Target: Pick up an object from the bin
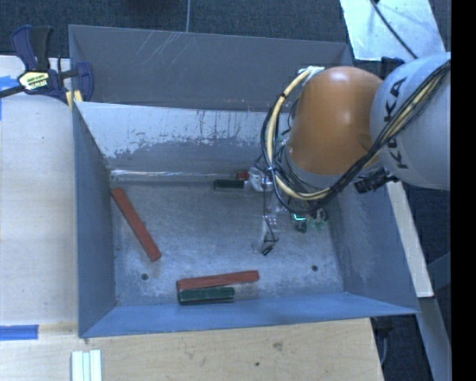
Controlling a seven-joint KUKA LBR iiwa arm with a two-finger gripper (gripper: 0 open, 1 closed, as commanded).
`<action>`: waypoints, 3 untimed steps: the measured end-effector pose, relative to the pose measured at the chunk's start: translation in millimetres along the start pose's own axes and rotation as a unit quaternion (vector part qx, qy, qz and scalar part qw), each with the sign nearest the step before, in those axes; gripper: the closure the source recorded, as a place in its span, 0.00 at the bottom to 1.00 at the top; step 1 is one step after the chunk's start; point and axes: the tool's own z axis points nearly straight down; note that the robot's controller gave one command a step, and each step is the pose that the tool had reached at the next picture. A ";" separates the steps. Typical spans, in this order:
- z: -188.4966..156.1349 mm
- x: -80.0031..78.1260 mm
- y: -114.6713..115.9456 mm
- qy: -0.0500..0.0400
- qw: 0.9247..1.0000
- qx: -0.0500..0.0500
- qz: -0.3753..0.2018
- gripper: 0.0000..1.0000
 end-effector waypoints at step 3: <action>-25.9 27.0 -33.2 -0.008 0.999 0.000 0.037 1.00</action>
Offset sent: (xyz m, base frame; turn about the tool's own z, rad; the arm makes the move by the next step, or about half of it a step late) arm -0.0572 -0.0152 -0.1046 0.0581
